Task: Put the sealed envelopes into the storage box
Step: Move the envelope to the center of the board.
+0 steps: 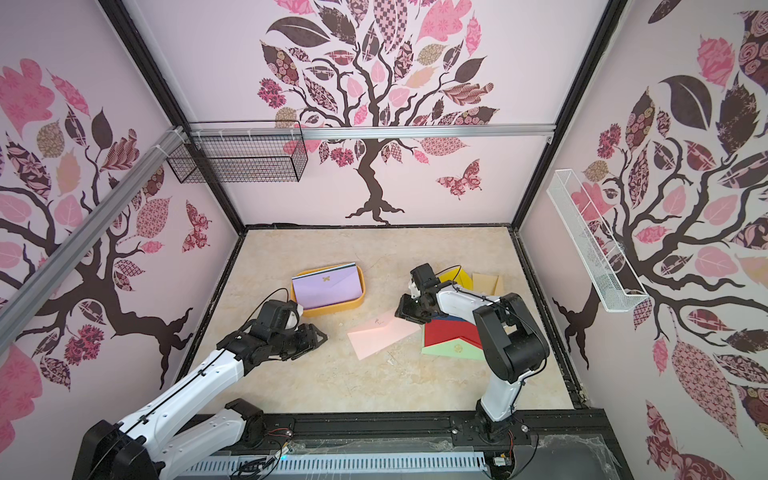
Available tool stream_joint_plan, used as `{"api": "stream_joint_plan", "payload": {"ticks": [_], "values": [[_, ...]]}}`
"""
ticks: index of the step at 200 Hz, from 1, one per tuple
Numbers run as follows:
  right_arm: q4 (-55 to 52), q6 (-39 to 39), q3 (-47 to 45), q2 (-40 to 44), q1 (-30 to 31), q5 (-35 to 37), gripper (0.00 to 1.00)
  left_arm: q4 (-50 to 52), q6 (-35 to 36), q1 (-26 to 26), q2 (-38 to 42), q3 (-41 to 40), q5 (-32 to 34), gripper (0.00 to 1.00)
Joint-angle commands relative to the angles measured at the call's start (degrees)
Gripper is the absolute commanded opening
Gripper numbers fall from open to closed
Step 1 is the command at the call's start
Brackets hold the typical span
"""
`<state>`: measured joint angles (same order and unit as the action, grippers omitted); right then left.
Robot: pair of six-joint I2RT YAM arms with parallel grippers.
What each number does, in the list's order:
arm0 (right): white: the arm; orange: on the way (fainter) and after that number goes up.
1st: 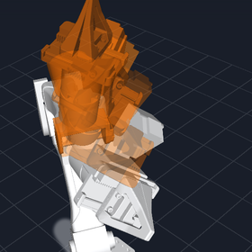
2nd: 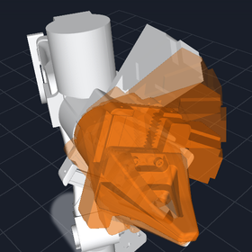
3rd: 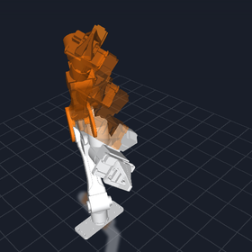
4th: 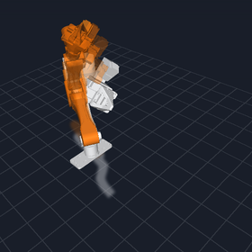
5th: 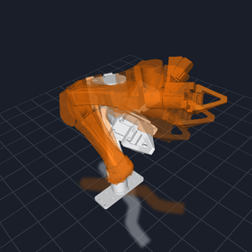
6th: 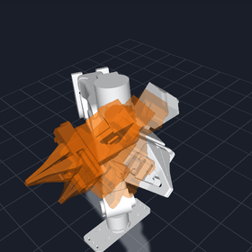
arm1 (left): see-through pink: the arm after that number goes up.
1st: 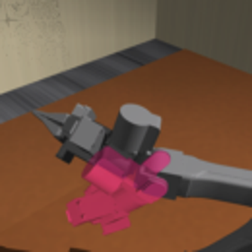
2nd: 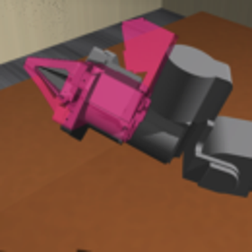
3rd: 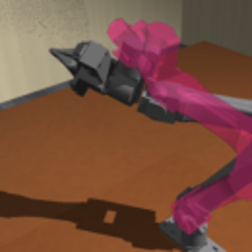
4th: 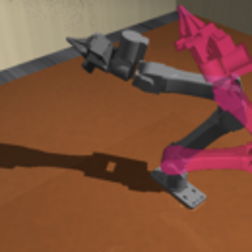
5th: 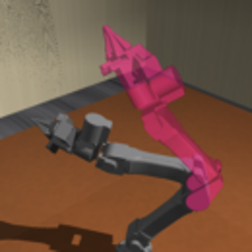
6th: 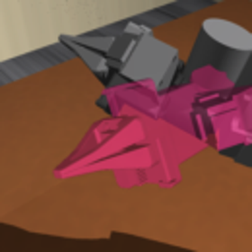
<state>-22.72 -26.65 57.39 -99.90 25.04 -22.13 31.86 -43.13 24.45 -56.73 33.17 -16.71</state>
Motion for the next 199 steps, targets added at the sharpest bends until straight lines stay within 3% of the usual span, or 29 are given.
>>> {"api": "stream_joint_plan", "payload": {"ticks": [1,38,99,113,131,171,199], "values": [[1.1,0.3,-2.1,-0.6,1.0,-1.6,0.46,-0.1,1.6,0.3,0.4,-0.5,1.1,0.54],[5.4,-3.0,-8.3,-0.1,5.3,-3.0,0.46,-0.6,1.1,0.3,0.7,-0.4,1.3,0.55],[12.6,-14.8,-15.0,4.8,19.5,0.5,0.46,-2.1,-0.4,0.3,1.6,-3.9,0.3,0.48],[15.8,-19.0,-15.5,6.7,19.7,-0.4,0.46,-4.4,-2.0,0.3,2.0,-6.0,-0.7,0.45],[13.7,-18.9,-13.3,9.2,19.9,-0.5,0.46,-6.3,-3.6,0.3,1.9,-7.9,-1.5,0.44],[2.6,-8.6,-8.4,14.4,18.8,4.6,0.50,-7.4,-3.4,0.3,0.4,-9.6,-2.0,0.38],[2.0,-5.4,-8.9,14.4,12.5,2.3,0.51,-8.9,-3.5,0.3,-1.4,-10.2,-3.0,0.31]]}}
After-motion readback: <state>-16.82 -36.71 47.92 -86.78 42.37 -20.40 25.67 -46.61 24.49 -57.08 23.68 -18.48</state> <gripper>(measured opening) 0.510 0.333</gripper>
